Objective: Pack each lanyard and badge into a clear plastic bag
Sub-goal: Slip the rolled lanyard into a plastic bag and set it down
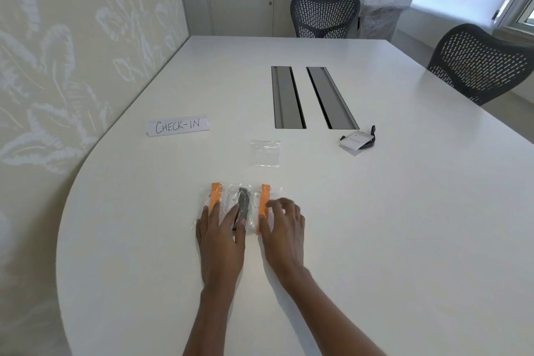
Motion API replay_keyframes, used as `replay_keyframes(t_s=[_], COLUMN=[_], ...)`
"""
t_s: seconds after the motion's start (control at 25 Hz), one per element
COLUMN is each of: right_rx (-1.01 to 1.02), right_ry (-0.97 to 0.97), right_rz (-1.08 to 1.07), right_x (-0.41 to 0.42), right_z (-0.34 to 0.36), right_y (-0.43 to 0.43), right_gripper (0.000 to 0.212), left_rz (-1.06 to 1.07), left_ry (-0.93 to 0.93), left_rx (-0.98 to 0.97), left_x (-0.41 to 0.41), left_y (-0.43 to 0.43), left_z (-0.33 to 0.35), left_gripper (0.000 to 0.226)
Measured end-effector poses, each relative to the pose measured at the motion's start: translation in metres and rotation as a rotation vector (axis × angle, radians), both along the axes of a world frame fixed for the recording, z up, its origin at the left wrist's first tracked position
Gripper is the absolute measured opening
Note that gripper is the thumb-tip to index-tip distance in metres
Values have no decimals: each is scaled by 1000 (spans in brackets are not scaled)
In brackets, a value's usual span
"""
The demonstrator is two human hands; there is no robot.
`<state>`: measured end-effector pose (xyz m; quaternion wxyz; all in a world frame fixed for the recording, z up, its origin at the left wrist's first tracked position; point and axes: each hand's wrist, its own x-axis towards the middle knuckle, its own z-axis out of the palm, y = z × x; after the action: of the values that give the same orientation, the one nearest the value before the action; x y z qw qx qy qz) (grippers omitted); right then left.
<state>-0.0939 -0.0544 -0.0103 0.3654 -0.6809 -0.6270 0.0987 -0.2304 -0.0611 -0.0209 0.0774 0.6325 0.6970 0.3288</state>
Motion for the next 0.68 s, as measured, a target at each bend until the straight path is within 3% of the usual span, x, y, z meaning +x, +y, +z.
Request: replay_keyframes(t_s=[0.08, 0.24, 0.56, 0.68], right_rx=[61, 102, 31, 102], right_ry=[-112, -274, -265, -228], right_rz=[65, 143, 197, 226], right_x=[-2, -4, -2, 6], right_z=[-7, -12, 1, 5], right_y=[-3, 0, -16, -25], right_gripper=[12, 16, 40, 31], left_rz=[22, 40, 50, 84], left_ry=[9, 10, 63, 15], left_rx=[-17, -85, -78, 49], left_x=[0, 1, 6, 21], left_y=[1, 7, -9, -20], left_z=[0, 7, 21, 22], left_gripper=[38, 41, 48, 47])
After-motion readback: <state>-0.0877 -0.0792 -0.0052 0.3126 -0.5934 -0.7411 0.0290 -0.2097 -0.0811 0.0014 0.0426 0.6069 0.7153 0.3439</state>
